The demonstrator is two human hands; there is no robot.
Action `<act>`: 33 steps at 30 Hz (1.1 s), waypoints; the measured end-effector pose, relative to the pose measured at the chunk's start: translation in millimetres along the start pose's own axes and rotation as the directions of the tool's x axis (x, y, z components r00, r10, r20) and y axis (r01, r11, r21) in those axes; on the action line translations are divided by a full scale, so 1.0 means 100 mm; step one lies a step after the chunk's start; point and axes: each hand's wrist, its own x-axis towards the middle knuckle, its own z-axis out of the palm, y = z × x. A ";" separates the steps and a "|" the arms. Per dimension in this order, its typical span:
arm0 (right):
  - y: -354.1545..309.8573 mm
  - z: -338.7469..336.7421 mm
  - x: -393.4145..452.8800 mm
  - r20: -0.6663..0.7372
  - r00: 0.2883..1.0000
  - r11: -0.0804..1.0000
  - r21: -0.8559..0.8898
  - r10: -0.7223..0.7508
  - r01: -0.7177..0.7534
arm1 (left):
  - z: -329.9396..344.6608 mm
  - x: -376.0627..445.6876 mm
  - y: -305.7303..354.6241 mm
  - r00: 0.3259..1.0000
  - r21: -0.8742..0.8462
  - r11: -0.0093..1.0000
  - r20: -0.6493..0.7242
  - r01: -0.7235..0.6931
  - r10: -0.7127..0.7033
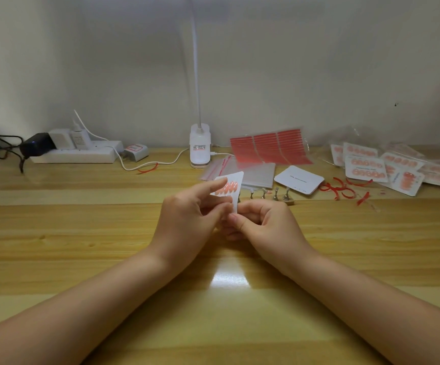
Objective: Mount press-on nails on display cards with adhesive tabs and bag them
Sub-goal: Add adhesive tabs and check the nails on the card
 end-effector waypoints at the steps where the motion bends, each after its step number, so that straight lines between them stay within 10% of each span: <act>1: 0.00 0.00 0.00 0.000 1.000 1.000 -0.007 -0.001 0.001 | 0.00 0.00 0.00 1.000 0.010 1.000 0.001 -0.006 0.006; 22: -0.04 0.01 0.00 -0.009 0.999 0.998 0.048 0.034 -0.034 | 0.01 -0.01 0.01 1.000 -0.008 1.000 -0.023 -0.012 0.012; 33: -0.02 0.02 0.00 -0.013 0.999 0.999 -0.012 0.037 -0.037 | -0.03 -0.03 0.08 0.933 0.349 0.866 0.093 -0.358 0.348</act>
